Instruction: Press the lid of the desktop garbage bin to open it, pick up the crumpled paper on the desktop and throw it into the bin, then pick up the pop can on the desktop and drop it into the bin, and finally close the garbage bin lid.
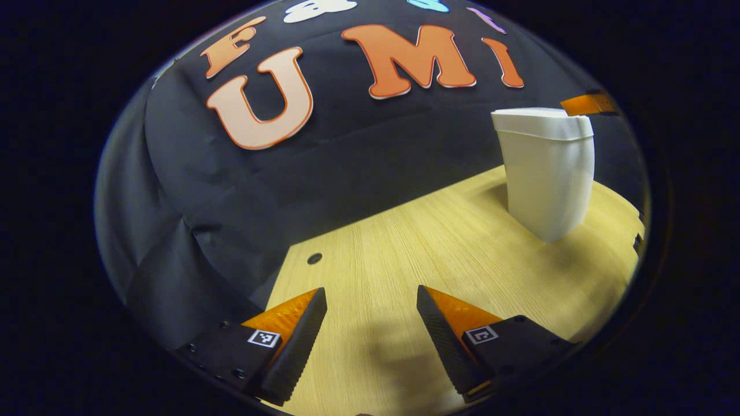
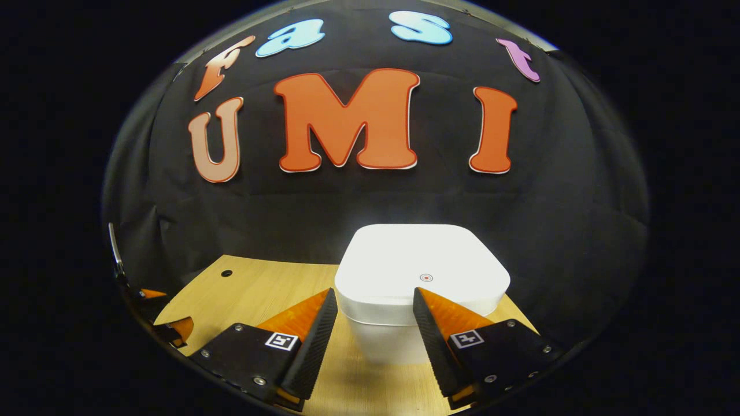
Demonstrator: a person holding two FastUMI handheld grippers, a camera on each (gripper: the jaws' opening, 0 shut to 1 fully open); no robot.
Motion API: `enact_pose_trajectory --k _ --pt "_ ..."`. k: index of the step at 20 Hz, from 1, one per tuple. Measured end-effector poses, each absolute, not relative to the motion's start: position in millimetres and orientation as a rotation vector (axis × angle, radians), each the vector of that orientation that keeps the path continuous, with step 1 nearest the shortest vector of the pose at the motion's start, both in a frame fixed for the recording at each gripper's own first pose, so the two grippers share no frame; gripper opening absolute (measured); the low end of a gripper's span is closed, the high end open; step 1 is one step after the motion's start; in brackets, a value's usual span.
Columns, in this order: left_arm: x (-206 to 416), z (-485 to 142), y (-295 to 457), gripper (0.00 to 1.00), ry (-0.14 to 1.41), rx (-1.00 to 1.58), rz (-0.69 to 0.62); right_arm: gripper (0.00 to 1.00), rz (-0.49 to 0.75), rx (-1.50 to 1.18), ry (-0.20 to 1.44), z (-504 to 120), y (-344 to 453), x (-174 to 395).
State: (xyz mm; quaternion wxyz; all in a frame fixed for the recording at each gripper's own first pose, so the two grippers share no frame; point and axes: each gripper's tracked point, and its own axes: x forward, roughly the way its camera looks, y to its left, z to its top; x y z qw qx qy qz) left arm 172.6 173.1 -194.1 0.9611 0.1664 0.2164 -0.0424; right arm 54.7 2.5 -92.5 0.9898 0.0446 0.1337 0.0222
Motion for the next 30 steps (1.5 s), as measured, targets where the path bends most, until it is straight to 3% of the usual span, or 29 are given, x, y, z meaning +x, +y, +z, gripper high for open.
enact_pose_trajectory --k 2,6,15,16,30 --pt "183 -164 174 0.96 0.347 0.35 -0.073 0.81 0.083 0.102 0.251 -88 18 48" --pt "202 -99 178 0.99 0.191 0.289 -0.02 0.8 0.154 0.068 0.241 -88 47 39" --pt "198 -4 183 0.99 -0.036 0.133 0.037 0.81 0.247 0.077 0.197 -69 90 31" --pt "196 4 185 0.96 -0.051 0.129 0.041 0.81 0.249 0.075 0.19 -67 92 31" --pt "181 -10 182 1.0 -0.013 0.033 0.057 0.8 0.276 0.095 0.192 -65 114 31"
